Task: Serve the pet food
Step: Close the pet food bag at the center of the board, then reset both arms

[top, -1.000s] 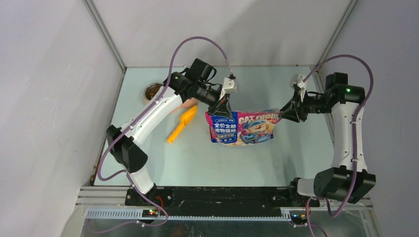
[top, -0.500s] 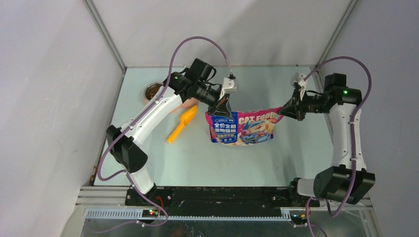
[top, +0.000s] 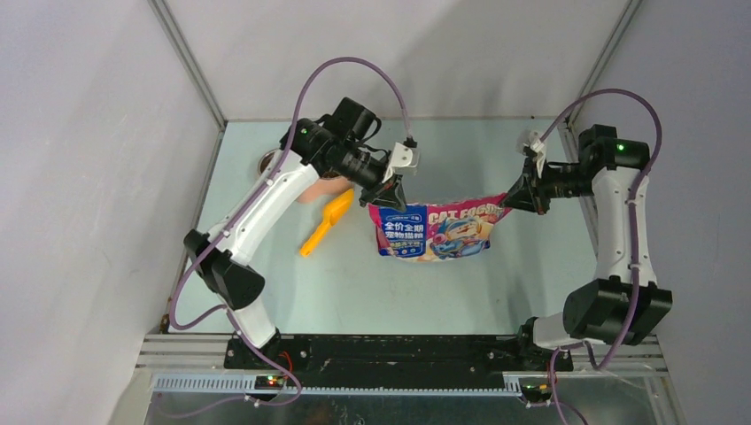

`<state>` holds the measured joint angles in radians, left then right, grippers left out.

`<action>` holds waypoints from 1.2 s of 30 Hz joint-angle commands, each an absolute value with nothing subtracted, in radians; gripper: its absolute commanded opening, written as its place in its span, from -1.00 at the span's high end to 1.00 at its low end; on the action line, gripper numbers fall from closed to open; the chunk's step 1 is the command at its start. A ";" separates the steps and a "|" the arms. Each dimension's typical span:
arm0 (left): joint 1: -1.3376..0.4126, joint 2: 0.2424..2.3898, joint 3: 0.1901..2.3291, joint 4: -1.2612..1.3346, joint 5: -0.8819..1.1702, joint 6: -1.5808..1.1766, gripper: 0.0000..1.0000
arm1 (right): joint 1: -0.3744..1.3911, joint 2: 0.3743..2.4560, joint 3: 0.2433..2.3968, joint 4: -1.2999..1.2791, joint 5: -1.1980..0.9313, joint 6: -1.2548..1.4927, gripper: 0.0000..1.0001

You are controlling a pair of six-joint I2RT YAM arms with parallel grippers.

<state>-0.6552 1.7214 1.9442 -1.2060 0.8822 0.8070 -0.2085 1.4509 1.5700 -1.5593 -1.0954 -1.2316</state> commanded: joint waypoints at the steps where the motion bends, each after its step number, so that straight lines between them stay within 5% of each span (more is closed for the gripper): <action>1: -0.623 1.659 2.012 -1.417 0.904 0.900 1.00 | -0.195 1.316 1.561 -1.598 -0.906 -1.377 1.00; 6: -0.616 1.618 1.949 -1.349 0.890 0.846 1.00 | -0.164 1.254 1.535 -1.559 -0.824 -1.392 1.00; 9: -0.616 1.600 1.921 -1.275 0.893 0.788 0.93 | -0.155 1.212 1.507 -1.467 -0.829 -1.333 0.57; 12: -0.617 1.595 1.924 -1.246 0.893 0.755 0.40 | -0.109 1.154 1.438 -1.360 -0.831 -1.248 0.12; 20: -0.608 1.498 1.874 -1.144 0.839 0.680 -0.83 | 0.071 1.112 1.349 -1.025 -0.692 -1.014 -0.02; 24: -0.564 1.393 1.766 -1.025 0.786 0.621 -0.99 | 0.098 1.115 1.334 -0.946 -0.651 -0.961 0.22; 27: -0.507 1.331 1.686 -0.963 0.765 0.588 -0.99 | 0.117 1.112 1.333 -0.948 -0.637 -0.967 0.93; 33: -0.297 1.235 1.568 -0.915 0.827 0.576 -0.99 | 0.141 1.096 1.335 -0.967 -0.619 -0.969 1.00; 35: -0.238 1.200 1.518 -0.894 0.848 0.570 -0.99 | 0.149 1.085 1.335 -0.964 -0.607 -0.951 0.48; 36: -0.220 1.172 1.501 -0.884 0.848 0.568 -0.99 | 0.152 1.080 1.335 -0.957 -0.600 -0.940 -0.11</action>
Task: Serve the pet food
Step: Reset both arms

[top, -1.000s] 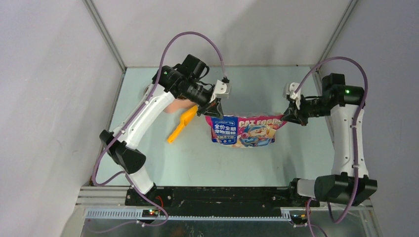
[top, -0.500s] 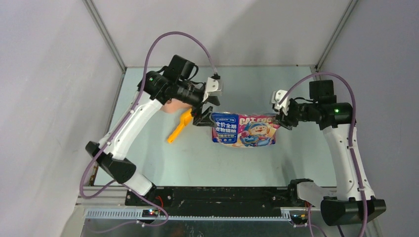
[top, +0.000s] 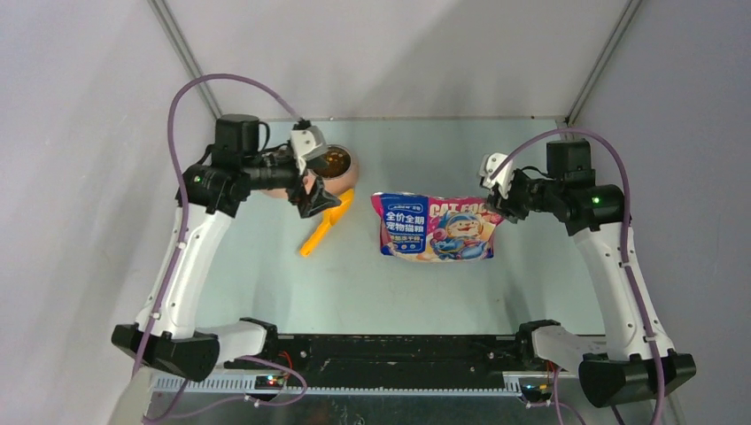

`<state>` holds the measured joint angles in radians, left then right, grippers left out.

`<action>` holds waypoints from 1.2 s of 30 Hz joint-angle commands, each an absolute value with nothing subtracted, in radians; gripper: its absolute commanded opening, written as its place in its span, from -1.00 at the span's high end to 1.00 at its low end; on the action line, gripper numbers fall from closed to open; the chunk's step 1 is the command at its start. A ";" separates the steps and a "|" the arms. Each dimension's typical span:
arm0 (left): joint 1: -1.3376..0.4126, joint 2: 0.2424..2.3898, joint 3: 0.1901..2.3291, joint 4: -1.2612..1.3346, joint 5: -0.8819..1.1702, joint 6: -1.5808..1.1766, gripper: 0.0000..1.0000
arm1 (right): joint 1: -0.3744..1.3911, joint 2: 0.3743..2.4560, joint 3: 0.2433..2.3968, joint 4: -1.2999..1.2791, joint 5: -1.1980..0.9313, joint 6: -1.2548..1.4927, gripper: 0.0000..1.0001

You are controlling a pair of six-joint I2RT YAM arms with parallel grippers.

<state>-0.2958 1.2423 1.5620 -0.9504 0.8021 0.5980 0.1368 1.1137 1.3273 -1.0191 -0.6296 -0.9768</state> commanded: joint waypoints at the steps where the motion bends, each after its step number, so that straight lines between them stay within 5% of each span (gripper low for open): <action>1: -0.189 1.141 1.462 -0.854 0.841 0.558 -0.99 | 0.153 1.069 1.334 -0.932 -0.585 -0.905 -0.38; 2: -0.177 1.122 1.440 -0.830 0.799 0.545 -1.00 | 0.151 1.054 1.334 -0.919 -0.577 -0.880 -0.84; 4: -0.149 1.056 1.349 -0.719 0.691 0.485 -0.99 | 0.142 1.024 1.333 -0.873 -0.545 -0.794 -0.97; 8: -0.092 0.899 1.105 -0.426 0.481 0.332 -1.00 | 0.088 0.947 1.326 -0.780 -0.477 -0.572 -0.99; 13: -0.036 0.831 1.007 -0.397 0.366 0.273 -1.00 | -0.070 0.784 1.196 -0.570 -0.379 -0.380 -0.99; 23: -0.026 0.623 0.803 -0.329 -0.049 0.235 -0.99 | -0.095 0.494 0.873 -0.445 0.235 -0.244 -0.99; 31: -0.026 0.569 0.737 -0.310 -0.032 0.249 -1.00 | -0.014 0.407 0.723 -0.441 0.324 -0.228 -0.99; 36: -0.026 0.553 0.704 -0.290 -0.034 0.250 -1.00 | 0.188 0.285 0.602 -0.342 0.428 -0.268 -0.99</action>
